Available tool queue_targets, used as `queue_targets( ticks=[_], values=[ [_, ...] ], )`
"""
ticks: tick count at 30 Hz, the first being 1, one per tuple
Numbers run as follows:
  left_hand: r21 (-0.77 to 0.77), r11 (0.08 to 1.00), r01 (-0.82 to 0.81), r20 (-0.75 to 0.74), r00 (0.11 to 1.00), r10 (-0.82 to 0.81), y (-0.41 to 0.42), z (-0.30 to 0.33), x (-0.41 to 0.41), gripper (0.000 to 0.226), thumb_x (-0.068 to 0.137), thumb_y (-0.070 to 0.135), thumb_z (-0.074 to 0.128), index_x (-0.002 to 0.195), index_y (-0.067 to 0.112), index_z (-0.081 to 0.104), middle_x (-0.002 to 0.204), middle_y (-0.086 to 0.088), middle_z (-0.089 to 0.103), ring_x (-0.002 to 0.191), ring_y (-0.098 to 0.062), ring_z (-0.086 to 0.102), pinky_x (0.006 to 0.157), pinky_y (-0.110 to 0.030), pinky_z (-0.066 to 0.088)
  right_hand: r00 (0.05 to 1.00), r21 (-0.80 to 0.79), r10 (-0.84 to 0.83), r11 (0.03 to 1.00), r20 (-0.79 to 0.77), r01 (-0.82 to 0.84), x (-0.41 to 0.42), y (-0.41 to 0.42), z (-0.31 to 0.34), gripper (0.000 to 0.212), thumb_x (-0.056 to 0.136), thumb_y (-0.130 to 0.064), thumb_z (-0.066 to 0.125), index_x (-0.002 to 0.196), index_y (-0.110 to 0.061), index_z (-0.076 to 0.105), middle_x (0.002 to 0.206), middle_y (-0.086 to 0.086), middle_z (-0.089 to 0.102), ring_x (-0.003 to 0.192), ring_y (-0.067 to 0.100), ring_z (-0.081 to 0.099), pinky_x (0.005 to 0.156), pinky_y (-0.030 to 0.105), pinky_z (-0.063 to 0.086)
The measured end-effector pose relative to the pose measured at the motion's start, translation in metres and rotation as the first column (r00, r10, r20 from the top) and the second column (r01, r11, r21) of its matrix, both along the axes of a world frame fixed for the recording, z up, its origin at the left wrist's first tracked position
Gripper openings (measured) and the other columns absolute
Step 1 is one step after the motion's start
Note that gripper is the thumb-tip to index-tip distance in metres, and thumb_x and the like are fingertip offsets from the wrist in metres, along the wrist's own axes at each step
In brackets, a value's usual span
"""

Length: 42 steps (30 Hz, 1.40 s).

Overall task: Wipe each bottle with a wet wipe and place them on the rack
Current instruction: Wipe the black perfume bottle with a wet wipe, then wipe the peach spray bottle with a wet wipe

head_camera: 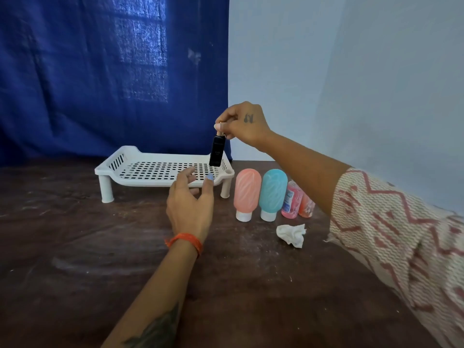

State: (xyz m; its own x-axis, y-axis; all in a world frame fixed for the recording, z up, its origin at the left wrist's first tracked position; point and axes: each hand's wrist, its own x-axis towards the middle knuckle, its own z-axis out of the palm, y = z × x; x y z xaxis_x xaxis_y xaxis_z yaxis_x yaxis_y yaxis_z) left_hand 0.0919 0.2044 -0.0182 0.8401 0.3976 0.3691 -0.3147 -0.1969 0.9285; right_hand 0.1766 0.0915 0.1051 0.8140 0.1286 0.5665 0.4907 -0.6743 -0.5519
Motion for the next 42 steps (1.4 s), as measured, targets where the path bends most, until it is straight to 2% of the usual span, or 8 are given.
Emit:
queue_targets(
  ticks=[6,9,14,21,26,32,37,42],
  values=[
    [0.019,1.0,0.005,-0.025,1.0,-0.005,-0.002,0.0,0.001,0.041,0.088,0.036,0.061,0.126,0.024,0.051,0.125,0.004,0.057,0.101,-0.014,0.059,0.09,-0.031,0.047,0.999,-0.124,-0.039,0.992,-0.037,0.034,0.034,0.008,-0.018,0.005,0.079,-0.007,0.07,0.081,-0.003,0.07,0.081,0.012,0.071,0.057,0.008,0.06,0.072,0.028,0.056],
    [0.009,1.0,0.008,-0.027,1.0,-0.007,-0.003,0.0,0.001,0.038,0.088,0.034,0.061,0.124,0.025,0.053,0.123,0.004,0.057,0.098,-0.013,0.059,0.089,-0.033,0.049,0.996,-0.174,-0.076,0.983,-0.048,0.066,0.043,0.009,-0.026,0.006,0.079,-0.009,0.071,0.082,-0.004,0.071,0.084,0.011,0.072,0.068,0.015,0.064,0.079,0.034,0.055],
    [0.028,1.0,0.01,-0.029,1.0,-0.009,-0.005,0.0,0.0,0.037,0.088,0.032,0.062,0.124,0.026,0.053,0.123,0.004,0.057,0.096,-0.012,0.06,0.085,-0.03,0.048,0.991,-0.259,-0.131,0.959,-0.039,0.116,0.046,0.008,-0.031,0.012,0.08,-0.013,0.071,0.088,-0.004,0.072,0.091,0.01,0.071,0.071,0.014,0.06,0.08,0.029,0.053],
    [0.038,0.999,0.012,-0.038,0.999,-0.01,-0.005,0.0,0.0,0.04,0.088,0.032,0.061,0.126,0.025,0.052,0.125,0.004,0.056,0.096,-0.011,0.058,0.08,-0.024,0.044,0.984,-0.252,-0.171,0.956,-0.053,0.152,0.048,0.008,-0.032,0.016,0.08,-0.018,0.072,0.09,-0.005,0.071,0.092,0.008,0.07,0.08,0.018,0.065,0.081,0.027,0.052],
    [0.041,0.999,0.009,-0.027,1.0,-0.008,-0.004,0.0,0.0,0.039,0.089,0.031,0.061,0.126,0.025,0.052,0.126,0.004,0.056,0.097,-0.012,0.059,0.083,-0.026,0.046,0.976,-0.265,-0.179,0.954,-0.12,0.143,0.047,0.005,-0.027,0.03,0.081,-0.025,0.072,0.105,-0.008,0.068,0.105,0.008,0.067,0.092,0.022,0.065,0.086,0.026,0.05],
    [0.063,0.998,0.005,0.016,1.0,-0.006,-0.005,0.001,0.0,0.04,0.088,0.033,0.062,0.125,0.024,0.054,0.126,0.004,0.057,0.102,-0.014,0.059,0.094,-0.035,0.048,0.977,-0.271,-0.203,0.946,-0.07,0.177,0.028,-0.016,-0.011,0.033,0.085,-0.03,0.067,0.112,-0.012,0.066,0.116,0.007,0.064,0.098,0.023,0.063,0.082,0.02,0.042],
    [0.191,0.981,0.021,0.113,0.993,-0.043,-0.01,0.002,-0.006,0.043,0.087,0.037,0.062,0.126,0.022,0.054,0.128,0.001,0.056,0.114,-0.021,0.055,0.097,-0.047,0.047,0.973,-0.259,-0.227,0.943,-0.037,0.21,-0.003,-0.054,0.002,0.035,0.085,-0.034,0.065,0.113,-0.012,0.066,0.116,0.008,0.065,0.103,0.023,0.061,0.092,0.029,0.048],
    [0.341,0.939,0.034,0.182,0.978,-0.102,-0.016,0.0,-0.016,0.043,0.087,0.032,0.063,0.127,0.019,0.054,0.129,-0.001,0.054,0.112,-0.018,0.054,0.095,-0.043,0.048,0.961,-0.215,-0.272,0.942,-0.049,0.256,-0.036,-0.102,0.006,0.033,0.084,-0.038,0.066,0.108,-0.016,0.068,0.105,0.005,0.068,0.096,0.019,0.063,0.092,0.031,0.048]
  ],
)
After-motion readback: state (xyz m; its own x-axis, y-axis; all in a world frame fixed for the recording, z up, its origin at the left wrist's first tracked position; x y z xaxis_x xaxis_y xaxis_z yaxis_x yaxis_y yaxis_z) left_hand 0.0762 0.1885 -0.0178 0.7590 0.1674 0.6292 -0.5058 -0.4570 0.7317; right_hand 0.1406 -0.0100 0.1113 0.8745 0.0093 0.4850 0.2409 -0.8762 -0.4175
